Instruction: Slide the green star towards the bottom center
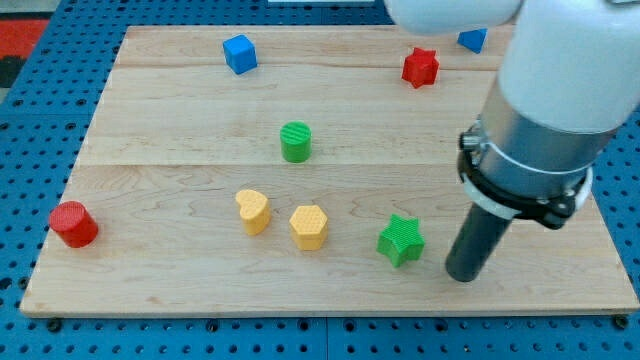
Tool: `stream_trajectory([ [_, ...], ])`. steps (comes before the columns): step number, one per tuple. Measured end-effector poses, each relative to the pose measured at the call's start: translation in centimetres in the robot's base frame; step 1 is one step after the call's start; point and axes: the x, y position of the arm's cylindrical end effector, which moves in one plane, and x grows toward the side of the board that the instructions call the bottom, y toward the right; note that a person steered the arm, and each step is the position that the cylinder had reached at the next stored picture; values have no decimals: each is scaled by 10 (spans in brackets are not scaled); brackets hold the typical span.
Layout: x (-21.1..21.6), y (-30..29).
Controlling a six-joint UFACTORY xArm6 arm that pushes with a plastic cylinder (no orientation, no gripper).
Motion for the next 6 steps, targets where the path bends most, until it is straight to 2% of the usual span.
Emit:
stream_trajectory([
  [6, -7, -23],
])
